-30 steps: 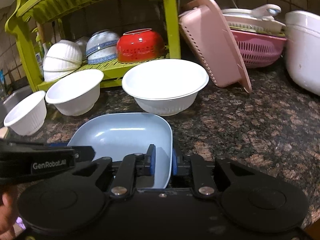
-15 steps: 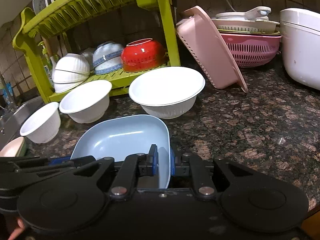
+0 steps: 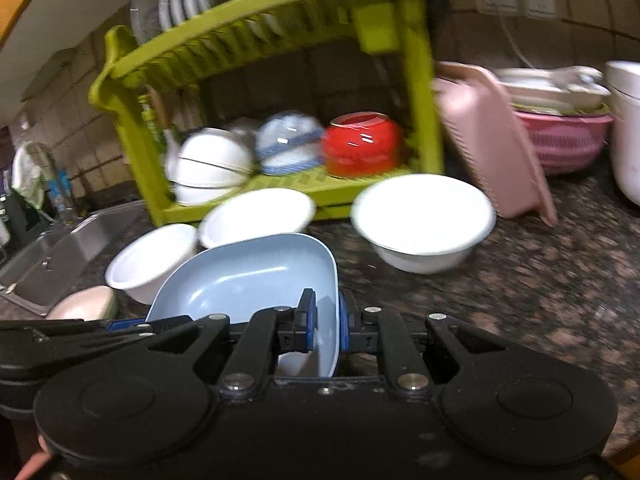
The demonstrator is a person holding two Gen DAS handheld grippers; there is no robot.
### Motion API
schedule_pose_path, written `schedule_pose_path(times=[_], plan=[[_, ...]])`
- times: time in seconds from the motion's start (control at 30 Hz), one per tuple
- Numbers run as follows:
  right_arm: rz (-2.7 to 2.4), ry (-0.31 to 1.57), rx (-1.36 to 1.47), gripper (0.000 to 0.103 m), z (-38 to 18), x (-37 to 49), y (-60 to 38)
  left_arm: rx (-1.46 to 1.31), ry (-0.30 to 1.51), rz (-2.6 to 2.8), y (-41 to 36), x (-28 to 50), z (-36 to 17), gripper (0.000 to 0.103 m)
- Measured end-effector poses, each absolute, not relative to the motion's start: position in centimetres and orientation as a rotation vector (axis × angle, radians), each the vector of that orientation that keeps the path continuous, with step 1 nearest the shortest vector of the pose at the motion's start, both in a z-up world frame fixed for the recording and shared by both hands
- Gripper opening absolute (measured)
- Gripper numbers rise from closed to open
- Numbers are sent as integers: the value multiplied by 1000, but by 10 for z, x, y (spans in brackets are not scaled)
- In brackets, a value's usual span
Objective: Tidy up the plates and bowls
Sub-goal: 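Lift the light-blue plate with both grippers and carry it toward the plate stack, then carry the light-blue plate with both grippers over the plate stack beside the sink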
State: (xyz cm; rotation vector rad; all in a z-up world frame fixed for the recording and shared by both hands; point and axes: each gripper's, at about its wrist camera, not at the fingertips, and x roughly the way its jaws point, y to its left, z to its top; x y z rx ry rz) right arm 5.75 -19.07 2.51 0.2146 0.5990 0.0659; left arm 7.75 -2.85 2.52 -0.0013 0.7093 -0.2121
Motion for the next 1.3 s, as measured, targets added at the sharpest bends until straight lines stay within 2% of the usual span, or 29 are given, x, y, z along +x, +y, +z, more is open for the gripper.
schedule_pose_path(times=[0.3,0.5,0.77,1.07,1.2,1.3], plan=[[228,571,215,15,45,83,-100,-39,661,-39,57,80,53,20],[338,604,207,15,40,105,-31,-74,644,83,115,83,61,20],[399,651,151,15,23,124,24,-137,695,161,171,100,41,20],[387,687,104,15,6,140,45,-183,751,171,189,113,16,20],[384,702,106,25,0,146,49,-171,762,163,190,120,10,21],[380,711,99,26,-3,146,51,-181,774,156,192,124,6,25]])
